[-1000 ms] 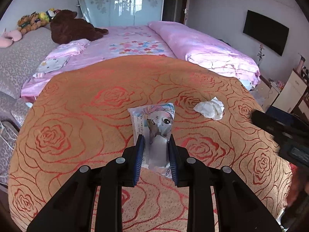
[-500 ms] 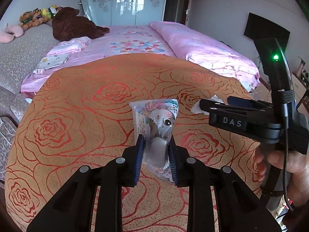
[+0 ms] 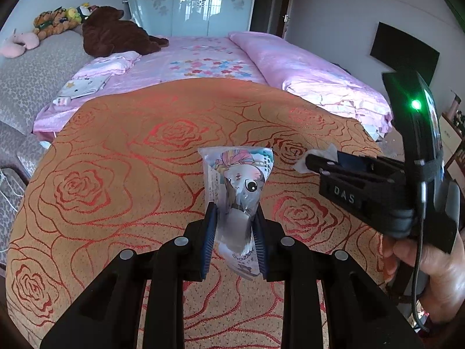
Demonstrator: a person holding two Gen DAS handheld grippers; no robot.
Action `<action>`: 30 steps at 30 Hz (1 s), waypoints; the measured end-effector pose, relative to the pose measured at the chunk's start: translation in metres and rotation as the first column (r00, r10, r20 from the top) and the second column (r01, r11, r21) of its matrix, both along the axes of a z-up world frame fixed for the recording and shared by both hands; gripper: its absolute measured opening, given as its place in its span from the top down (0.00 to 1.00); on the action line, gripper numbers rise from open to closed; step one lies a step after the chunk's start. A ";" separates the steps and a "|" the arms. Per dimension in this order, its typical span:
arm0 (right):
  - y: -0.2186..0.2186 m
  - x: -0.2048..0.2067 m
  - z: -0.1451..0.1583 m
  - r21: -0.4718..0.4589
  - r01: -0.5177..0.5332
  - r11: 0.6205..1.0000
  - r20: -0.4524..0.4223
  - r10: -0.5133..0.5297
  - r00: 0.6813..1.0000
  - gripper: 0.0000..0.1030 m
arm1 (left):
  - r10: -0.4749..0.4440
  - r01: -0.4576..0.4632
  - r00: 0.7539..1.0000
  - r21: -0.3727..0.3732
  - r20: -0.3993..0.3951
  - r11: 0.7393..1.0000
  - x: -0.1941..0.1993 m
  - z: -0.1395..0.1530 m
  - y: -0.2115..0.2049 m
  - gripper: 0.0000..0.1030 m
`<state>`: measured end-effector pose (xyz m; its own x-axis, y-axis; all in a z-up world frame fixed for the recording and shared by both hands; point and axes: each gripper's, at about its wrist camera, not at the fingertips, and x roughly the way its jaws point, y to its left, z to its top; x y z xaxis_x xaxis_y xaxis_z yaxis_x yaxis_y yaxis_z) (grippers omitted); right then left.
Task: Collect trash
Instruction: 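Grasp the white tissue with the right gripper while the left gripper holds the packet, then carry the packet and white tissue with both grippers over the red wastebasket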
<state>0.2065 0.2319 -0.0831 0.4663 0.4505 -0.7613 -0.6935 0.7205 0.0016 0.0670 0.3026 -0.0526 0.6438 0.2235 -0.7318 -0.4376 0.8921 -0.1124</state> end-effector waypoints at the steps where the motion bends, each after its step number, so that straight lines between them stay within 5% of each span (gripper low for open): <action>1: -0.002 -0.001 0.000 0.001 0.002 1.000 -0.001 -0.002 1.000 0.67 | 0.001 -0.001 1.000 0.000 0.000 1.000 -0.001 0.001 0.000 0.77; 30: -0.120 -0.093 0.048 0.189 0.118 0.975 0.038 -0.128 0.991 0.69 | -0.077 0.074 0.994 0.038 0.083 0.997 -0.025 0.030 -0.054 0.77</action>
<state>0.1138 0.1122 -0.0351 0.5624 0.5185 -0.6441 -0.6020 0.7908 0.1109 0.0423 0.2487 -0.0228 0.7190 0.1961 -0.6668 -0.3588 0.9264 -0.1145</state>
